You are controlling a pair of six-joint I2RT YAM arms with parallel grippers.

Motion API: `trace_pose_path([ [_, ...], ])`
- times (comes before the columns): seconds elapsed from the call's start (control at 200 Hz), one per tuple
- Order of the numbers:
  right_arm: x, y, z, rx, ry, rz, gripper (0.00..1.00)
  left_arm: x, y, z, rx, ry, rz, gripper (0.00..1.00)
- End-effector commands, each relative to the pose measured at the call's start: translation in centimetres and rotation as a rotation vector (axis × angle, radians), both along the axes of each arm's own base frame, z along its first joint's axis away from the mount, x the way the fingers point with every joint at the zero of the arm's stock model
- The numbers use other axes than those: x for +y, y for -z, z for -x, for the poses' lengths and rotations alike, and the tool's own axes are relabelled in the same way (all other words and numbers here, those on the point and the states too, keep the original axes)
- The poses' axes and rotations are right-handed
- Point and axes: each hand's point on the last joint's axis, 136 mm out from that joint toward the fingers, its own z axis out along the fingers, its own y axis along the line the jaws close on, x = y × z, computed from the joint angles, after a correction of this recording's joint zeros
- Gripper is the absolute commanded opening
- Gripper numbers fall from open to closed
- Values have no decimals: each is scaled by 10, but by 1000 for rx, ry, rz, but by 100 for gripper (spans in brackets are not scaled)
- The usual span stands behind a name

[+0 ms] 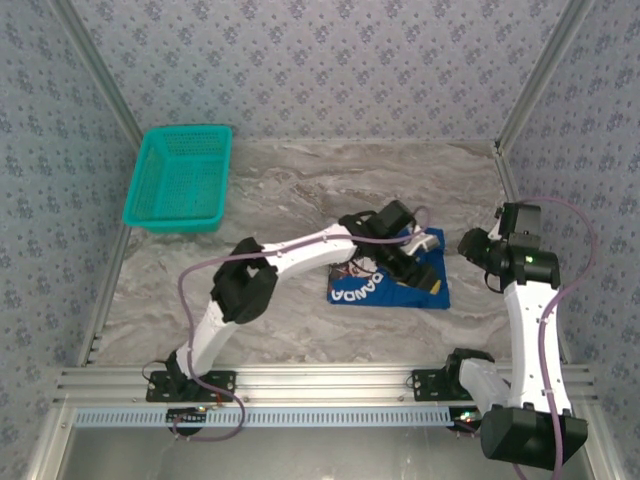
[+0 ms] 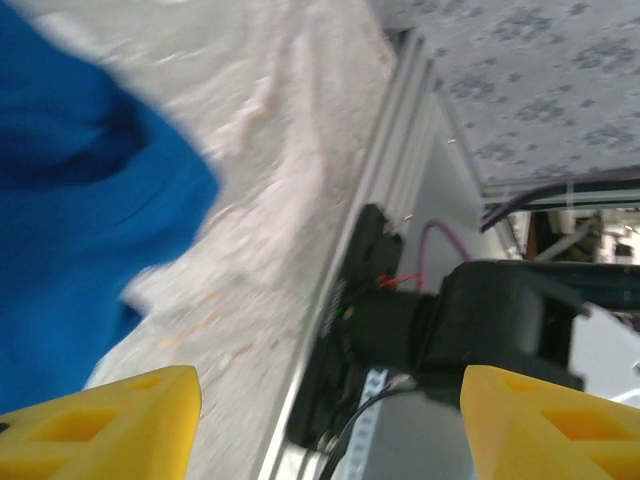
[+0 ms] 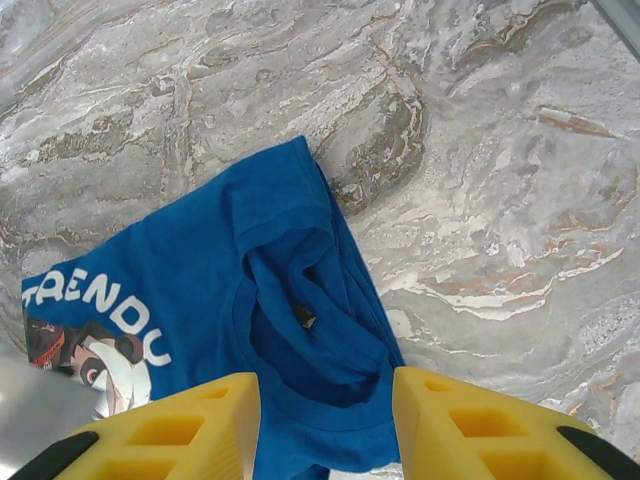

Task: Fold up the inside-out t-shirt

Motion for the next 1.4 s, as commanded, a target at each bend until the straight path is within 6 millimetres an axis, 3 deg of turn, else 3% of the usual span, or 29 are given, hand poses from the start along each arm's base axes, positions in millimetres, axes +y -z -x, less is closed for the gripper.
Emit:
trace_pose_path([
  [0.0, 6, 9, -1, 14, -5, -48, 42, 61, -9, -42, -137, -153, -95, 69],
  [0.06, 21, 24, -4, 43, -50, -126, 42, 92, 0, -63, -199, -256, -153, 68],
  [0.12, 43, 47, -7, 115, -115, -195, 42, 108, 7, -77, -203, -316, -164, 68],
  [0.25, 97, 79, -13, 197, -294, -259, 40, 113, 26, -92, -233, -329, -212, 66],
  [0.32, 110, 98, -10, 255, -329, -250, 40, 111, 42, -96, -225, -328, -235, 65],
  [0.41, 107, 128, -2, 358, -305, -275, 37, 109, 63, -91, -190, -308, -260, 63],
  [0.515, 89, 149, 5, 402, -250, -248, 36, 112, 82, -79, -173, -276, -297, 63],
  [0.68, 58, 175, 22, 536, -159, -189, 33, 138, 118, -68, -176, -266, -418, 62],
  [0.834, 30, 178, 17, 564, -74, -81, 33, 165, 141, -55, -202, -247, -515, 62],
  [0.944, 17, 167, 6, 546, -50, -8, 33, 171, 144, -51, -251, -238, -550, 62],
  [1.059, 31, 138, -10, 450, -119, 21, 35, 160, 127, -51, -300, -228, -513, 62],
  [1.154, 40, 123, -2, 450, -156, 41, 36, 158, 120, -51, -321, -236, -515, 63],
  [1.309, 86, 135, 19, 473, -210, -174, 36, 158, 112, -50, -325, -245, -512, 63],
  [1.394, 98, 149, 29, 508, -223, -218, 35, 162, 113, -49, -321, -246, -530, 63],
])
